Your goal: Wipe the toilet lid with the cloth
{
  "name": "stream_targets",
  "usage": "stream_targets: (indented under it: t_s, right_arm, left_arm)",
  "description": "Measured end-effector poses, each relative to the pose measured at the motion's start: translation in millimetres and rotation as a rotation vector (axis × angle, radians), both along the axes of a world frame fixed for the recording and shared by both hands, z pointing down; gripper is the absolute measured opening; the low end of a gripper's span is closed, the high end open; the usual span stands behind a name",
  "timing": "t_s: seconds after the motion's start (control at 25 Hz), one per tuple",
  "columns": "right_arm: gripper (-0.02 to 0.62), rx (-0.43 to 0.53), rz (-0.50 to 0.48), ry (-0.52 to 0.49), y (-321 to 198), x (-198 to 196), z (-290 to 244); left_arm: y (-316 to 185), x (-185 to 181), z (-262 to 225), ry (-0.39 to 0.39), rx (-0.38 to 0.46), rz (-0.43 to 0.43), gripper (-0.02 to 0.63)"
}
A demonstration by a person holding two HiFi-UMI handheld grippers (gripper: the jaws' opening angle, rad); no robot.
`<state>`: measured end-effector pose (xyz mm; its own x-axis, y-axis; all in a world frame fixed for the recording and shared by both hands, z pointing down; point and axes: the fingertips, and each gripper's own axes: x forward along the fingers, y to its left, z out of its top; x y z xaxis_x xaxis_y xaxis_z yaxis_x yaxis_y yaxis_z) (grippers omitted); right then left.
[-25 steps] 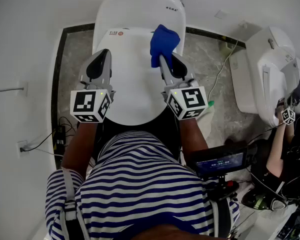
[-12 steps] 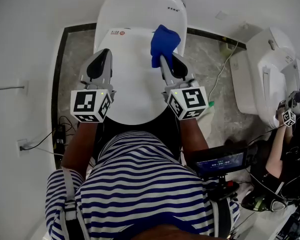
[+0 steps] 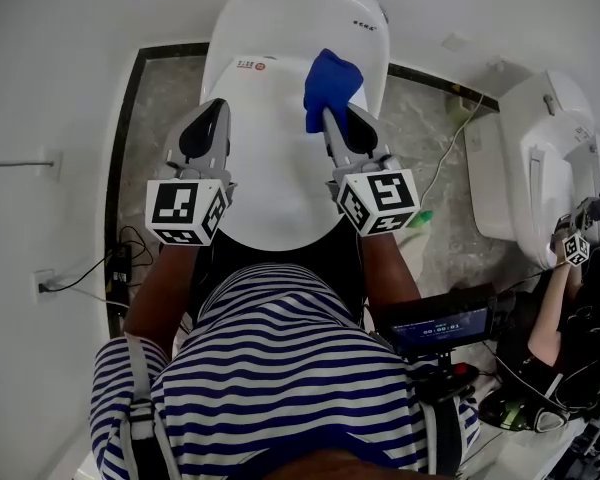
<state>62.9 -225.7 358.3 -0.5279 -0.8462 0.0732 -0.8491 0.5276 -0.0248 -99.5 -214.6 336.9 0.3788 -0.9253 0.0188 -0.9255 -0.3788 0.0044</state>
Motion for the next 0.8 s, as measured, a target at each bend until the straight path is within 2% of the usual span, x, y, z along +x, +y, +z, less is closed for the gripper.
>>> stream_targets:
  t_s: [0.36, 0.8]
  right_arm:
    - [0.064, -0.025, -0.067, 0.05, -30.3, -44.5, 5.8]
    - [0.064, -0.13, -0.138, 0.254, -82.7, -118.5, 39.7]
  left_arm:
    - [1.0, -16.1, -0.7, 0.001, 0.001, -0.023, 0.003]
    - [7.3, -29.7, 0.1, 0.002, 0.005, -0.035, 0.003]
